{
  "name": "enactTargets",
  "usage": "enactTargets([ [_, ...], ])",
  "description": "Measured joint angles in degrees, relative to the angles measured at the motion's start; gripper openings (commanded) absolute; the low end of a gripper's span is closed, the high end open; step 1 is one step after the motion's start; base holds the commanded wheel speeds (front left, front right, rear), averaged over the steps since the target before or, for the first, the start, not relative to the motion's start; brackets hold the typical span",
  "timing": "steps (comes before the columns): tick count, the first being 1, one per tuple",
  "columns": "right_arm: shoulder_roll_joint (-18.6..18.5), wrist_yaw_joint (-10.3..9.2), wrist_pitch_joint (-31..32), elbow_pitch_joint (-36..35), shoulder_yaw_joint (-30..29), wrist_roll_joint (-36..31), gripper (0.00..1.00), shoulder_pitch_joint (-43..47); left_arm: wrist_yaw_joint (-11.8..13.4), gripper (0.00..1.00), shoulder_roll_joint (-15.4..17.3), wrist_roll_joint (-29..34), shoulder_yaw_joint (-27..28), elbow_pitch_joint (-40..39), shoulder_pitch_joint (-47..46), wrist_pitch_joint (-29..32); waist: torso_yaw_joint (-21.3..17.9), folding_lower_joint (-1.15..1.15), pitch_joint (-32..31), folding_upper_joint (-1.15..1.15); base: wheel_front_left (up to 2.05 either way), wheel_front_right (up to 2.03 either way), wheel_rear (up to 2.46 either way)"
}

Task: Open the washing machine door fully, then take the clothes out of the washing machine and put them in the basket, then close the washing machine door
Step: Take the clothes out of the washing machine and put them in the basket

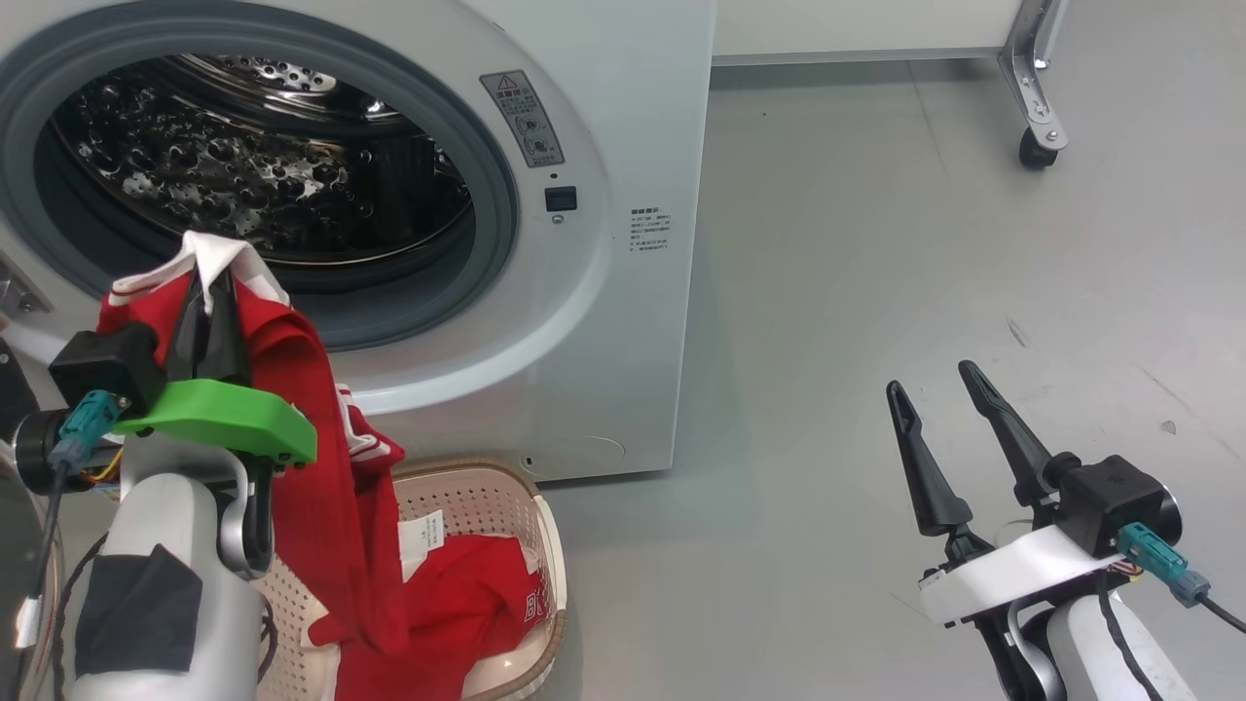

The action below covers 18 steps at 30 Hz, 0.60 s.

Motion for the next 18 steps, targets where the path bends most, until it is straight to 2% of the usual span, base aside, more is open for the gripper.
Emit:
enactTargets([
  [9,0.0,0.00,0.0,-0.4,-0.1,-0.4,1.00,0.1,0.0,0.00,-0.3,0.5,0.0,-6.9,3.0,-0.2,0.0,0.00,0.2,0.00,0.00,0.00,0.00],
  [18,0.0,0.00,0.0,-1.2,0.4,-0.5,1.00,0.1,0.3,0.00,-0.4,1.3,-1.1,-7.4,8.0,-0.2,-0.6,0.00,1.3,0.00,0.00,0.00,0.00],
])
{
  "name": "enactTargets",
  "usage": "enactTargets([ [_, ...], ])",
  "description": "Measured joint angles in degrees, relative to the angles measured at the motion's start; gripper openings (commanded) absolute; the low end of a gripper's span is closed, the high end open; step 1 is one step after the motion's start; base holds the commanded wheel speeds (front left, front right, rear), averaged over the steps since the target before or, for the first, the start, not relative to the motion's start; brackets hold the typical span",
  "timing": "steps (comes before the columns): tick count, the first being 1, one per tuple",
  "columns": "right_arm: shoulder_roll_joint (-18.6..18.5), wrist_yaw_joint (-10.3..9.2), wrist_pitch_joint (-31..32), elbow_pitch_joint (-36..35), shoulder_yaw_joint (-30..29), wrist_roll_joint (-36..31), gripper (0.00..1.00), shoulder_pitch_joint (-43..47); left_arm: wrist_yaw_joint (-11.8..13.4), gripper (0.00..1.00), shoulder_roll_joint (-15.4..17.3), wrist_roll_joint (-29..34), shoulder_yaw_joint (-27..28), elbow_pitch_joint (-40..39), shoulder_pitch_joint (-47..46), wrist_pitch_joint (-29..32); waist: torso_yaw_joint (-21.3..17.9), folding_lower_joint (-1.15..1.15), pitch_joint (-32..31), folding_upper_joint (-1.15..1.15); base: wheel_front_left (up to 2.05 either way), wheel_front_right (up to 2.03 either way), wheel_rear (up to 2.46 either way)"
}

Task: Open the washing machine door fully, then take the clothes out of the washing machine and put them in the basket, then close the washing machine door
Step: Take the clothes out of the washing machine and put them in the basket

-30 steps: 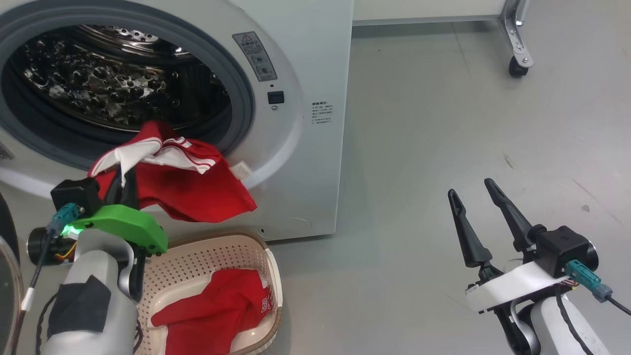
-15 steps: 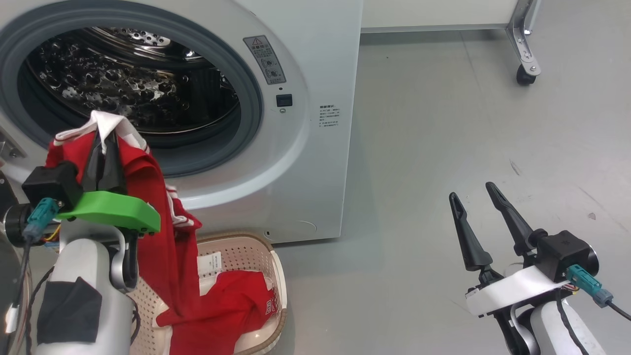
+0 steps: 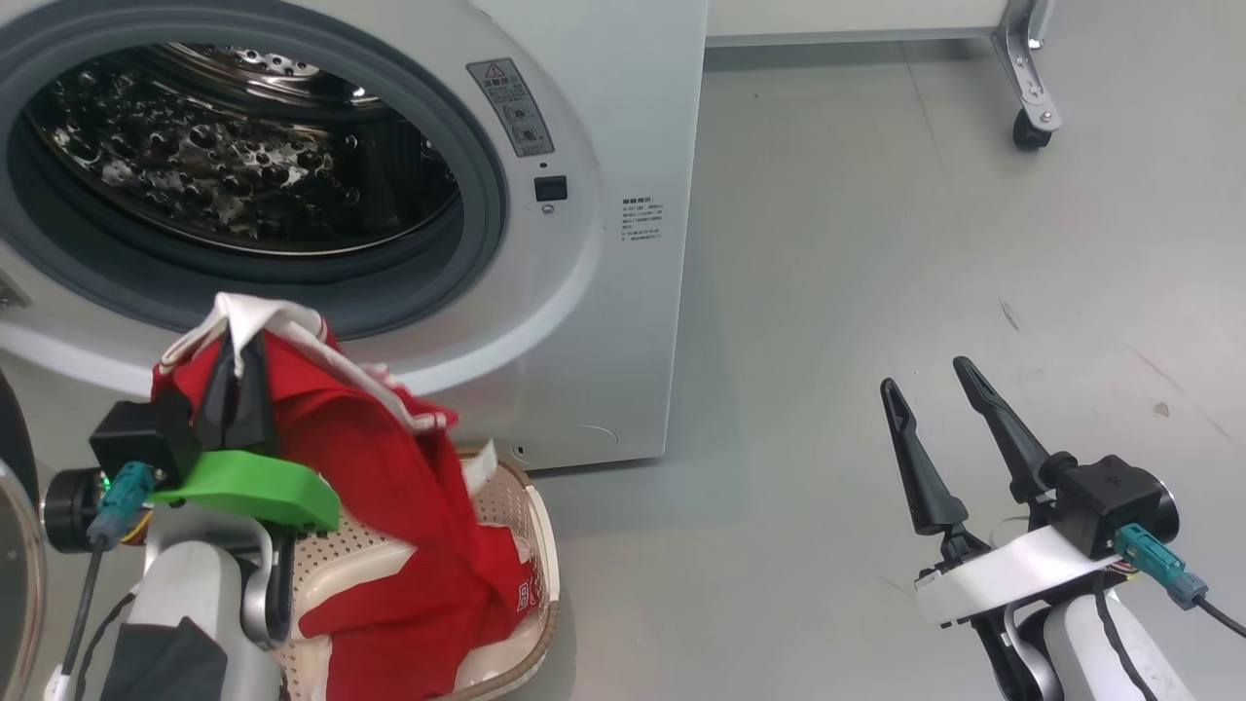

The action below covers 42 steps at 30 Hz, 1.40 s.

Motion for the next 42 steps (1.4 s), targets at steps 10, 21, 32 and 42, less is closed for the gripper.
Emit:
enactTargets([
  [10,0.0,0.00,0.0,-1.0,0.4,-0.2,1.00,-0.1,1.0,0.00,-0.1,0.3,-1.4,1.4,1.8,0.0,-1.1,0.00,3.1,0.00,0.00,0.00,0.00],
  [21,-0.1,0.00,0.0,-2.3,0.7,-0.2,1.00,-1.8,3.6,0.00,-0.1,0.6,-1.4,5.3,2.8,2.5,-3.0,0.00,8.5,0.00,0.00,0.00,0.00],
  [32,-0.1,0.00,0.0,-3.1,1.2,-0.1,1.00,-4.2,4.5,0.00,0.2,3.7,-3.4,9.5,0.6,5.3,-4.9,0.00,14.2,0.00,0.00,0.00,0.00],
  [42,-0.3,0.00,0.0,-3.4,1.2,0.2,1.00,-5.7,5.5,0.00,0.2,2.4,-1.9,14.6,-2.7,6.6,-6.7,0.00,18.9,0.00,0.00,0.00,0.00],
])
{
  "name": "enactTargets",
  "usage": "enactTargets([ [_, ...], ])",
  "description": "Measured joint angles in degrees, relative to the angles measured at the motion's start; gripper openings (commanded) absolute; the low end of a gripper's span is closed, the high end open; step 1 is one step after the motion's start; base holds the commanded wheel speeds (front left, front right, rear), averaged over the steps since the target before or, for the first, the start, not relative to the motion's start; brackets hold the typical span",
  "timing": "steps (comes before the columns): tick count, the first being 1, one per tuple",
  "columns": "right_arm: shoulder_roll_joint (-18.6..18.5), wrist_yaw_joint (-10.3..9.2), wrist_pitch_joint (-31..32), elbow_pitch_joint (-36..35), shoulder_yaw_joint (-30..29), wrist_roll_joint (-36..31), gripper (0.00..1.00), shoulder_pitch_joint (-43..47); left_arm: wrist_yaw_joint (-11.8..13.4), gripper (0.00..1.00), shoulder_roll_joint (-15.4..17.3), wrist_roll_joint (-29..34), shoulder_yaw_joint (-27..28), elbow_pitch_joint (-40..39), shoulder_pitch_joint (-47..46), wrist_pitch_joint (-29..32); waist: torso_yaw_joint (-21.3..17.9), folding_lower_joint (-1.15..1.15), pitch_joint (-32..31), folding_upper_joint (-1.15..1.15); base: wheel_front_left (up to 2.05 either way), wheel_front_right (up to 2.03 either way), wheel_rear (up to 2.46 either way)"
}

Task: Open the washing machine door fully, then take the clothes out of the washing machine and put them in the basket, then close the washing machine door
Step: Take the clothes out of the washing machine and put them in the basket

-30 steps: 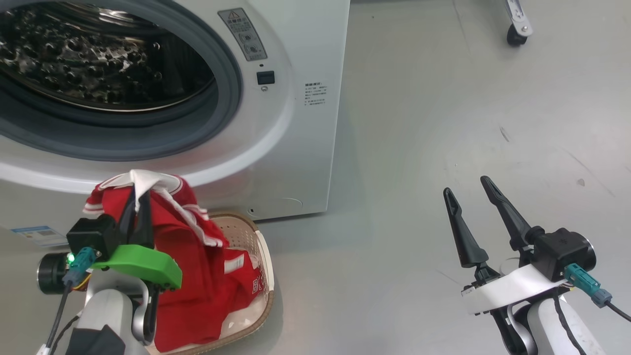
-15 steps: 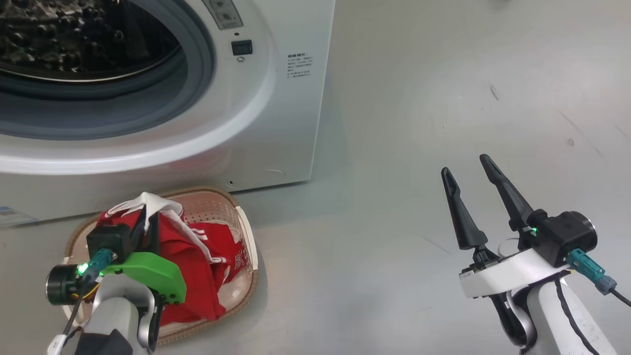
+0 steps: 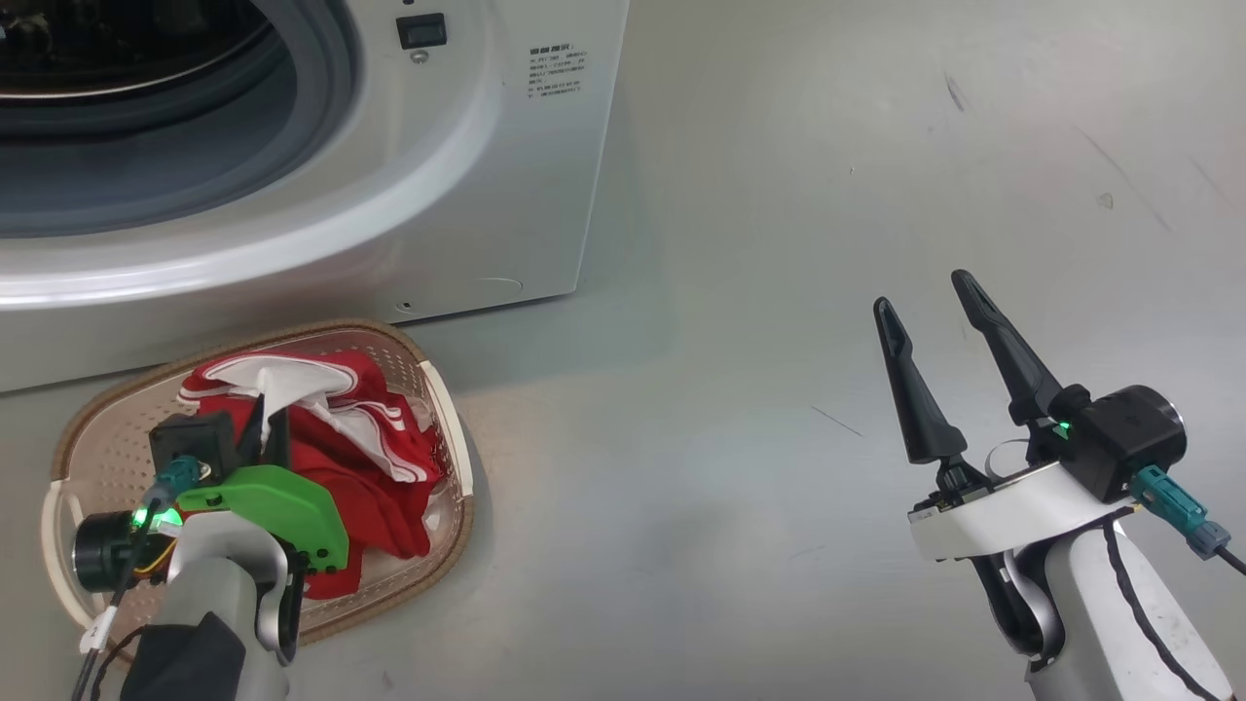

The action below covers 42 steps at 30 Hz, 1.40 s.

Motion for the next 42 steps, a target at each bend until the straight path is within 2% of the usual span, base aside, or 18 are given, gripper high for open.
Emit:
enactTargets([
  [11,-0.8,0.00,0.0,-0.4,-0.4,0.0,1.00,-1.8,2.0,0.00,1.4,-1.3,3.1,7.4,-2.3,0.2,-0.5,0.00,3.7,0.00,0.00,0.00,0.00],
  [26,-1.2,0.00,0.0,-0.6,-0.7,0.0,1.00,-3.0,2.6,0.00,1.5,-3.4,5.4,14.8,-5.7,-0.7,0.1,0.00,5.9,0.00,0.00,0.00,0.00],
  [27,-1.2,0.00,0.0,-0.6,-0.7,0.0,1.00,-3.0,2.6,0.05,1.5,-3.4,5.4,15.1,-6.0,-0.9,0.1,0.00,6.0,0.00,0.00,0.00,0.00],
  [29,-1.2,0.00,0.0,-0.6,-0.7,0.0,1.00,-3.1,2.6,0.79,1.5,-3.4,5.4,15.7,-6.7,-1.2,0.2,0.00,6.0,0.00,0.00,0.00,0.00],
  [30,-1.2,0.00,0.0,-0.6,-0.7,0.0,1.00,-3.2,2.6,1.00,1.5,-3.5,5.4,16.1,-7.1,-1.4,0.2,0.00,6.1,0.00,0.00,0.00,0.00],
  [42,-1.2,0.01,0.0,0.0,-0.8,0.0,1.00,-4.0,2.6,1.00,1.4,-3.7,5.5,19.7,-9.2,-3.5,0.8,0.00,5.5,0.00,0.00,0.00,0.00],
])
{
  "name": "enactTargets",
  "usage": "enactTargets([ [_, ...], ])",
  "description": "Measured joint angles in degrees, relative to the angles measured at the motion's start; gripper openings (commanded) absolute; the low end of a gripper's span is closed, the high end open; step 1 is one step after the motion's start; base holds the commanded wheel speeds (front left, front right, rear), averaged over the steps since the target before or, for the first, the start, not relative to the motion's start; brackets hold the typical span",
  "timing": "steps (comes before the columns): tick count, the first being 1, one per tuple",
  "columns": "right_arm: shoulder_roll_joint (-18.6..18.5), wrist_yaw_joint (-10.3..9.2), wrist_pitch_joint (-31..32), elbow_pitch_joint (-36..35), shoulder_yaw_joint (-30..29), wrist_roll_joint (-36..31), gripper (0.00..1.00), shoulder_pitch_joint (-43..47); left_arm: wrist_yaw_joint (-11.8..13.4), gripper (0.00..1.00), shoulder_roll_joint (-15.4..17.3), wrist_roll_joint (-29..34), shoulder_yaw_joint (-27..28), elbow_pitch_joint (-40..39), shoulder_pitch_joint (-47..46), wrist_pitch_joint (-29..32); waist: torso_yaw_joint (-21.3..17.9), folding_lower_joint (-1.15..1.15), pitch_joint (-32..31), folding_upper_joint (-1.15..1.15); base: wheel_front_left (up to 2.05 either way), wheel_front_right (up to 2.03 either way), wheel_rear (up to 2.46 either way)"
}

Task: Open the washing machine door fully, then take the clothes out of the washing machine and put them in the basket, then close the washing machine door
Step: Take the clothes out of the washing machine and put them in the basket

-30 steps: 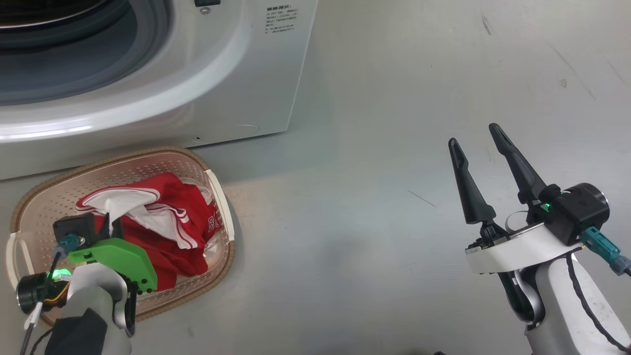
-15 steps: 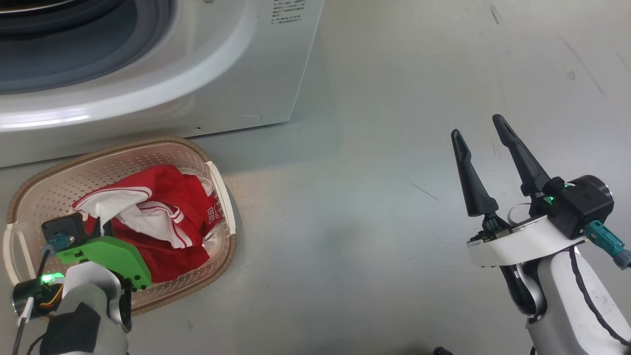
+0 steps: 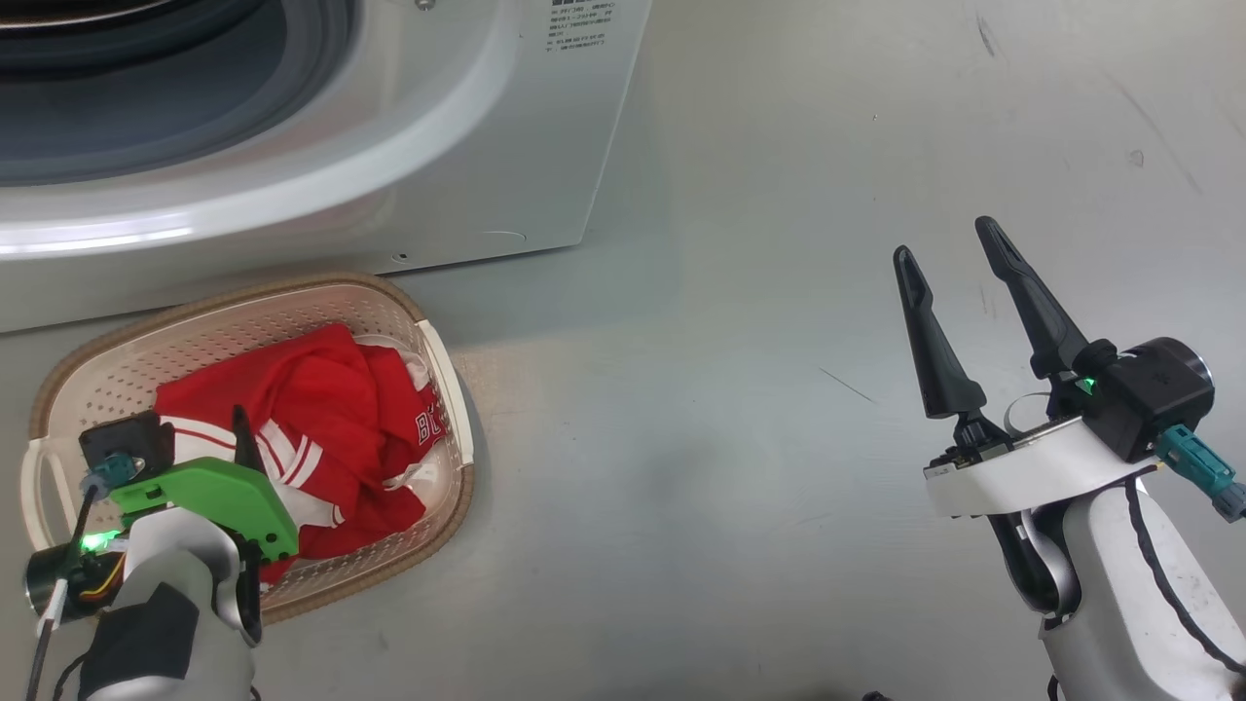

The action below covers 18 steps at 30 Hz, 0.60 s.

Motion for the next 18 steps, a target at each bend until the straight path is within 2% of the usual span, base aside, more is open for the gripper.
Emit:
enactTargets([
  [10,0.3,-0.01,0.0,1.1,0.0,0.0,1.00,0.0,-0.7,1.00,-0.4,0.0,-0.8,1.0,-0.3,-1.8,0.7,0.00,-2.5,0.00,0.00,0.00,0.00],
  [18,0.8,-0.01,0.0,2.2,-0.5,0.0,1.00,0.1,-2.7,1.00,-1.0,0.0,-1.1,-0.1,-0.3,-2.9,1.4,0.00,-6.2,0.00,0.00,0.00,0.00],
])
